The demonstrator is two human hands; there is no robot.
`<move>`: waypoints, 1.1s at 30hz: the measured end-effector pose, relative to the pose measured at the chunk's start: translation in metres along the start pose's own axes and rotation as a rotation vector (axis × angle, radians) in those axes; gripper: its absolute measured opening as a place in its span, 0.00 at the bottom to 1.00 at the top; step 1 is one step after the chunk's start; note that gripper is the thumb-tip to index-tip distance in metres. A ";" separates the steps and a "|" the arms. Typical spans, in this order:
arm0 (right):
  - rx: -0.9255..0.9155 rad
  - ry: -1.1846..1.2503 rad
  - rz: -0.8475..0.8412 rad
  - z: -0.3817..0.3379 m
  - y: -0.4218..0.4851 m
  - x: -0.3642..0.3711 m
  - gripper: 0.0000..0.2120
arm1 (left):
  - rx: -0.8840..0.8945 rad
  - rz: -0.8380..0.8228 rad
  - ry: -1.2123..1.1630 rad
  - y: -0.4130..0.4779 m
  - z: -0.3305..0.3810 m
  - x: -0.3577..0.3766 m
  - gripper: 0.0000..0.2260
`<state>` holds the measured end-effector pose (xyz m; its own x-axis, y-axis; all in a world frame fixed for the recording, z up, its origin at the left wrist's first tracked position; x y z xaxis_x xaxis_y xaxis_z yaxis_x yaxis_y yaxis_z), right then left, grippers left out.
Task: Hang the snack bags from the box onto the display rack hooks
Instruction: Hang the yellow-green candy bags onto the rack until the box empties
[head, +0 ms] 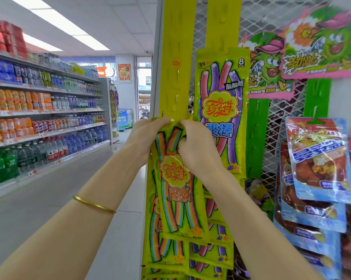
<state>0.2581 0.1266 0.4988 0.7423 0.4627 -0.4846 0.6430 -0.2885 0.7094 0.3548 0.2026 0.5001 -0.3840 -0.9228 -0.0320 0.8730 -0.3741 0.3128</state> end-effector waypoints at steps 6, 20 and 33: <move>0.005 0.035 0.034 -0.003 -0.005 0.001 0.19 | 0.041 0.049 0.035 0.003 0.001 -0.003 0.06; -0.009 0.005 -0.022 0.007 -0.027 0.011 0.25 | 0.040 -0.036 0.108 -0.001 0.007 -0.012 0.07; -0.226 0.100 0.155 0.014 -0.089 0.047 0.17 | 0.322 0.077 0.368 -0.033 -0.011 -0.017 0.22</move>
<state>0.2388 0.1621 0.4056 0.7986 0.5117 -0.3168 0.4571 -0.1733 0.8724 0.3360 0.2295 0.4803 -0.1395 -0.9398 -0.3118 0.7351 -0.3093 0.6032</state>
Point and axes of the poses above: each hand's wrist, its own y-axis towards the middle knuckle, its own x-axis out of the palm, z = x × y, the point moved 3 cm from there along y, towards the middle knuckle, and after that the axes turned 11 degrees about y, right-handed, at the moved point
